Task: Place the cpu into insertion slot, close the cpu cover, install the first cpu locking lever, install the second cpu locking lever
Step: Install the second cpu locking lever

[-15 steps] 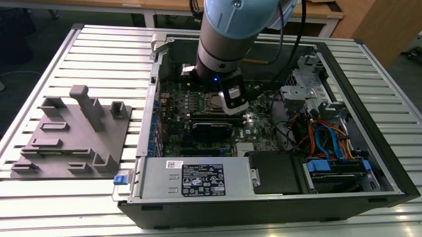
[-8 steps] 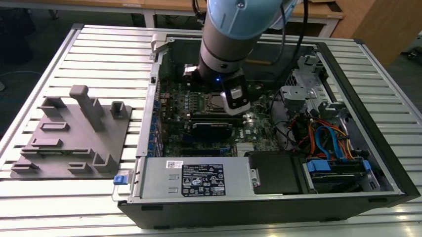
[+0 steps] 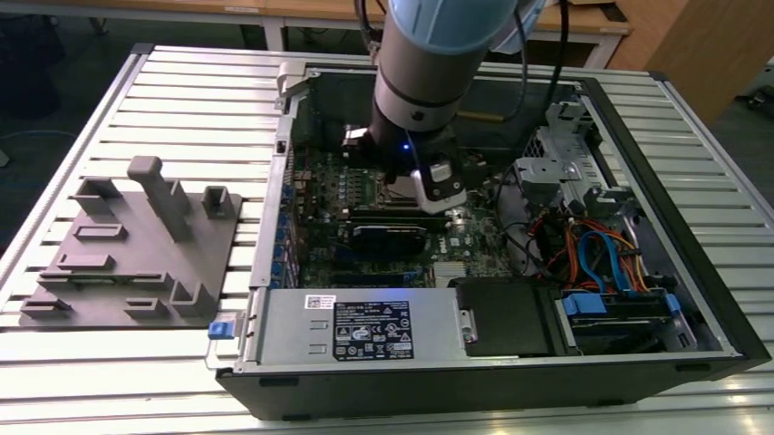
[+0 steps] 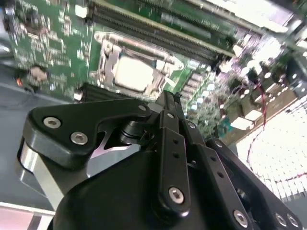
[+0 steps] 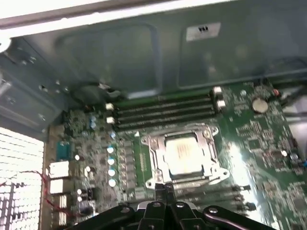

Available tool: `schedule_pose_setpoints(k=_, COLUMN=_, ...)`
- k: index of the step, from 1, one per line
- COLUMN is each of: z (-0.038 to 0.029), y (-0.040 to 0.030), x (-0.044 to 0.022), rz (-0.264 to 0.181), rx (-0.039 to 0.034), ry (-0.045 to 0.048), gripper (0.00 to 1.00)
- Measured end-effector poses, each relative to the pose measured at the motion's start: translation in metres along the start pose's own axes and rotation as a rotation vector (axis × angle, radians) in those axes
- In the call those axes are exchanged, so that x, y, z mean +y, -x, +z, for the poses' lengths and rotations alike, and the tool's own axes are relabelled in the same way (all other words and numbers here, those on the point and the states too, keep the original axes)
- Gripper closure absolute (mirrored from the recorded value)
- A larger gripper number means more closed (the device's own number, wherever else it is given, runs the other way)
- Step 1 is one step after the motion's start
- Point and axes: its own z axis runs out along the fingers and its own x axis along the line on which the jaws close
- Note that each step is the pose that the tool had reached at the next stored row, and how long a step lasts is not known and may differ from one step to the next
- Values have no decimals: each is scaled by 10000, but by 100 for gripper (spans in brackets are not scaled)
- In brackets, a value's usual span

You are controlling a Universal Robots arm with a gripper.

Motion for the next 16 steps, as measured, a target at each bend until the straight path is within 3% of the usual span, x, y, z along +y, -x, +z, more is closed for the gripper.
schedule_pose_setpoints(k=2, z=3, y=11, x=4, rz=45, rx=-66, ry=-288, gripper=90)
schedule_pose_setpoints(k=3, z=6, y=19, x=6, rz=59, rx=-80, ry=-344, gripper=90)
schedule_pose_setpoints(k=9, z=67, y=110, x=2, rz=67, rx=-80, ry=-338, gripper=90)
schedule_pose_setpoints(k=16, z=149, y=130, x=-22, rz=66, rx=-68, ry=-267, gripper=90)
